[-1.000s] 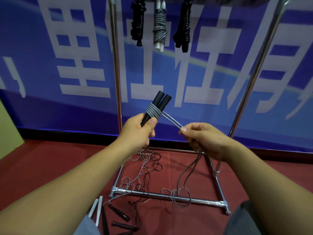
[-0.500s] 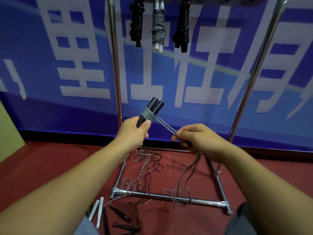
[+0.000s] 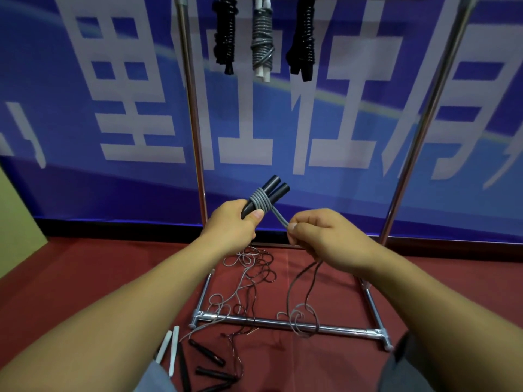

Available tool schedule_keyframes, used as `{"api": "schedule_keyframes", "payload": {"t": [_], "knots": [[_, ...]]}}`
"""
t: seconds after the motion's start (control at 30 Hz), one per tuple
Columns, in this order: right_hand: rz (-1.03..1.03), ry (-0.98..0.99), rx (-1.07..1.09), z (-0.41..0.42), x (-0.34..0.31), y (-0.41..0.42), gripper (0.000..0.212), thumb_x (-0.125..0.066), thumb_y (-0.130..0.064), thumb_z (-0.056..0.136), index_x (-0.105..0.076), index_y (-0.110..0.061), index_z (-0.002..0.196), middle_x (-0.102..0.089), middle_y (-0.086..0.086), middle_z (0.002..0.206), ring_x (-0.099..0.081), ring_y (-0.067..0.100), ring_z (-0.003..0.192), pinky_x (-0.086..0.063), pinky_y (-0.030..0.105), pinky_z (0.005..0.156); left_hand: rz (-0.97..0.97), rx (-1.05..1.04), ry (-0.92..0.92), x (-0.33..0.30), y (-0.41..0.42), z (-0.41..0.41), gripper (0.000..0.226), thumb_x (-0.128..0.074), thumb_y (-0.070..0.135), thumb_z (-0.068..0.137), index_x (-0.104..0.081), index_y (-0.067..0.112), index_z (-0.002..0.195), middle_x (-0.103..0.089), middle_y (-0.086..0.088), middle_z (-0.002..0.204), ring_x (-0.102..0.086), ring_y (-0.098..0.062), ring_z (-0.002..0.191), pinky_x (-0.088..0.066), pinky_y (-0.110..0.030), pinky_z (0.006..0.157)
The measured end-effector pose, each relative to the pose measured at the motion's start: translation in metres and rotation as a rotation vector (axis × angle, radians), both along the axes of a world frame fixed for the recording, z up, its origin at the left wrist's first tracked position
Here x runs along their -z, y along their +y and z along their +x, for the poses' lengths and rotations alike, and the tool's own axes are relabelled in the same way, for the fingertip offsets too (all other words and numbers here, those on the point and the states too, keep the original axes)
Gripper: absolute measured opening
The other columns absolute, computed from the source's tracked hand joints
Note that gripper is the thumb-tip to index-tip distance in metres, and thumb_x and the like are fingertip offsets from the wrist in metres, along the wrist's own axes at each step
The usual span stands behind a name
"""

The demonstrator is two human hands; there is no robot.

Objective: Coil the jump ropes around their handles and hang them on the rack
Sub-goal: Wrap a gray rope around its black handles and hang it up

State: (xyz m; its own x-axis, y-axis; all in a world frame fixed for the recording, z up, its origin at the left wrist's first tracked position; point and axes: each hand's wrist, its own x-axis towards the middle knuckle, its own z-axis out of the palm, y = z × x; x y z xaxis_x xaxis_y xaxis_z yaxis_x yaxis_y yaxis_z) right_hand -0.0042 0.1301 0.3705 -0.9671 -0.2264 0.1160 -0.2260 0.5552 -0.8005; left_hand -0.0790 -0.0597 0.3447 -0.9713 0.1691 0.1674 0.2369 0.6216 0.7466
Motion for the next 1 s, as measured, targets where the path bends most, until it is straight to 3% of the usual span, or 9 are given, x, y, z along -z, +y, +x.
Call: {"api": "schedule_keyframes", "payload": {"t": [0.17, 0.3, 0.43, 0.63, 0.83, 1.0], "knots": [[0.247, 0.205, 0.108, 0.005, 0.003, 0.001, 0.028, -0.061, -0.031, 0.093, -0.056, -0.014, 0.072, -0.048, -0.007, 0.055, -0.042, 0.007, 0.049, -0.034, 0.023, 0.049, -0.163, 0.047, -0.051, 0.002, -0.005, 0.000, 0.023, -0.053, 0.043, 0.099, -0.059, 0.024, 0.089, -0.070, -0.002, 0.077, -0.068, -0.024, 0.079, -0.054, -0.042, 0.075], [0.501, 0.408, 0.139, 0.001, 0.009, 0.005, 0.023, -0.061, -0.035, 0.093, -0.058, -0.019, 0.076, -0.052, -0.003, 0.060, -0.051, 0.017, 0.058, -0.044, 0.039, 0.057, -0.282, 0.131, -0.153, 0.005, -0.007, 0.003, 0.027, -0.054, 0.041, 0.100, -0.061, 0.016, 0.095, -0.069, -0.003, 0.078, -0.064, -0.022, 0.069, -0.052, -0.035, 0.066], [0.559, 0.441, 0.147, -0.002, 0.008, 0.010, 0.020, -0.060, -0.040, 0.095, -0.065, -0.022, 0.089, -0.057, -0.006, 0.069, -0.054, 0.024, 0.070, -0.042, 0.037, 0.061, -0.297, 0.182, -0.265, 0.007, -0.006, 0.005, 0.027, -0.054, 0.038, 0.101, -0.062, 0.013, 0.094, -0.064, -0.002, 0.069, -0.052, -0.015, 0.051, -0.041, -0.024, 0.049], [0.584, 0.481, 0.143, -0.006, 0.013, 0.013, 0.017, -0.060, -0.042, 0.095, -0.066, -0.025, 0.092, -0.056, -0.010, 0.075, -0.056, 0.021, 0.075, -0.036, 0.033, 0.061, -0.305, 0.257, -0.388, 0.006, -0.004, 0.009, 0.029, -0.054, 0.035, 0.102, -0.061, 0.008, 0.100, -0.061, 0.000, 0.062, -0.049, -0.017, 0.050, -0.040, -0.024, 0.048], [0.531, 0.508, 0.173, -0.009, 0.015, 0.013, 0.021, -0.062, -0.044, 0.094, -0.068, -0.024, 0.091, -0.067, -0.008, 0.085, -0.062, 0.022, 0.083, -0.047, 0.036, 0.067, -0.347, 0.315, -0.417, 0.004, 0.000, 0.015, 0.028, -0.054, 0.035, 0.102, -0.061, 0.008, 0.105, -0.060, 0.001, 0.061, -0.046, -0.015, 0.047, -0.038, -0.022, 0.046], [0.524, 0.509, 0.236, -0.013, 0.017, 0.015, 0.026, -0.061, -0.048, 0.094, -0.067, -0.023, 0.090, -0.069, -0.005, 0.085, -0.062, 0.025, 0.084, -0.045, 0.035, 0.066, -0.350, 0.408, -0.448, 0.005, 0.002, 0.020, 0.030, -0.053, 0.034, 0.103, -0.060, 0.005, 0.107, -0.057, 0.004, 0.056, -0.044, -0.015, 0.047, -0.038, -0.021, 0.044]]}}
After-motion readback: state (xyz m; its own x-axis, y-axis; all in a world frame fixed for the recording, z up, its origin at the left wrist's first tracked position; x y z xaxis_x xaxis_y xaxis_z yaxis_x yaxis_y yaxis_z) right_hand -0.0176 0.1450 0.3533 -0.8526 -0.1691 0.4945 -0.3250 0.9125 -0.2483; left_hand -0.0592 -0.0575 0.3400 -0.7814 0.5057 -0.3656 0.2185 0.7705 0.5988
